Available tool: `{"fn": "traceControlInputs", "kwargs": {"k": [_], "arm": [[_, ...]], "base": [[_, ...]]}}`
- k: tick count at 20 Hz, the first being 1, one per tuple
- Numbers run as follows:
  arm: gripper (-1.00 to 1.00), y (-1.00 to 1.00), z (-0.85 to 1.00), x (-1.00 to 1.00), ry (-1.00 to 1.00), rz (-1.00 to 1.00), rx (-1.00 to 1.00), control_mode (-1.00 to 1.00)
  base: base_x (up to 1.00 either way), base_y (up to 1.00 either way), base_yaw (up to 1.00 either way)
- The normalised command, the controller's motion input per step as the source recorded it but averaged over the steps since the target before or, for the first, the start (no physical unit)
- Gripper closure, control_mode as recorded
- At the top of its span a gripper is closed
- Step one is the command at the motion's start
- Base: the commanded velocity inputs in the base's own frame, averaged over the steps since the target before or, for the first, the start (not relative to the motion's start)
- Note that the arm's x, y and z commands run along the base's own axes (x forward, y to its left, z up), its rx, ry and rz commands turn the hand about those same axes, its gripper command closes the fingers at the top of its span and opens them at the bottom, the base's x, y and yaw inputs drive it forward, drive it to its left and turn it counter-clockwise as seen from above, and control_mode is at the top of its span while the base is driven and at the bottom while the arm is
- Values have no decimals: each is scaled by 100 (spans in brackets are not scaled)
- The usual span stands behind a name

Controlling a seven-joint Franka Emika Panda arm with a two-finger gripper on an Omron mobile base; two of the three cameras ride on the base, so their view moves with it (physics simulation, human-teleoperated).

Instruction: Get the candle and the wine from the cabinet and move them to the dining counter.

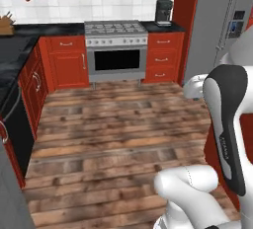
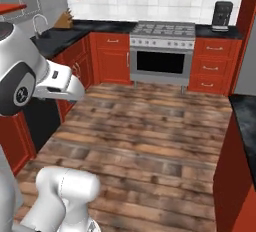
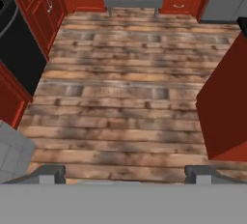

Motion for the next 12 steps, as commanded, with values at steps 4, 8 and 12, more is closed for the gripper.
{"fn": "traceControlInputs", "kwargs": {"k": [4,8,12], "arm": [[-100,0,0,0,0,0,0,100],[-100,0,0,0,0,0,0,100],[-100,0,0,0,0,0,0,100]], "base": [[100,28,-7],[100,0,-8],[100,0,-6]]}}
